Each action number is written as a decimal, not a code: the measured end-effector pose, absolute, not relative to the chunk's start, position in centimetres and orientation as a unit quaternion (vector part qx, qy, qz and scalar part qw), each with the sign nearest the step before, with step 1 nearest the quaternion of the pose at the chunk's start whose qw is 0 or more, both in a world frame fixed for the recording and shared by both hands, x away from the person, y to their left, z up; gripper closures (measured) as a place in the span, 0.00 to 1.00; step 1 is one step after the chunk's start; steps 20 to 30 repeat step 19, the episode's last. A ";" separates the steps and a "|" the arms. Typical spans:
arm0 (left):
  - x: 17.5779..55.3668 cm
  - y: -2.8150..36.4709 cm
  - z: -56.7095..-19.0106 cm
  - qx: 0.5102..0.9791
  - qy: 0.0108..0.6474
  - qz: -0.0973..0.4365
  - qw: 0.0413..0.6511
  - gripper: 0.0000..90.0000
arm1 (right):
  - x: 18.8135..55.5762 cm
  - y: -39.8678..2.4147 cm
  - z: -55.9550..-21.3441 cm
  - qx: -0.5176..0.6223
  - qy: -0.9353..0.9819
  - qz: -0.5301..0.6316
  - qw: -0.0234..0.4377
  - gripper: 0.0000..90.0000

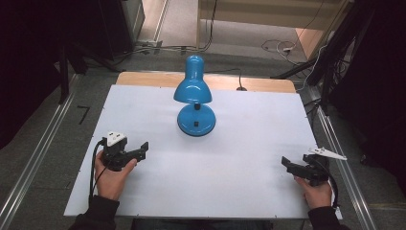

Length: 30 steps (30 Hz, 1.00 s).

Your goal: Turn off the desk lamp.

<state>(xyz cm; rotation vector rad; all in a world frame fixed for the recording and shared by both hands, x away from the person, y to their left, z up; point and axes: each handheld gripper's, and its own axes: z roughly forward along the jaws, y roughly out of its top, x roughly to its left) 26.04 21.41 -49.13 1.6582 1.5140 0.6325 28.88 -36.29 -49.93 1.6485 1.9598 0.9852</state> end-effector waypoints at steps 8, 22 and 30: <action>25.2 22.1 -49.6 0.657 0.606 0.246 0.375 0.20 | 28.8 -36.3 -49.9 0.589 0.700 0.352 0.197 0.07; 24.8 23.4 -51.5 0.659 0.632 0.250 0.323 0.20 | 28.8 -36.3 -49.9 0.590 0.700 0.352 0.198 0.07; 24.8 23.4 -51.5 0.659 0.632 0.250 0.323 0.20 | 28.8 -36.3 -49.9 0.590 0.700 0.352 0.198 0.07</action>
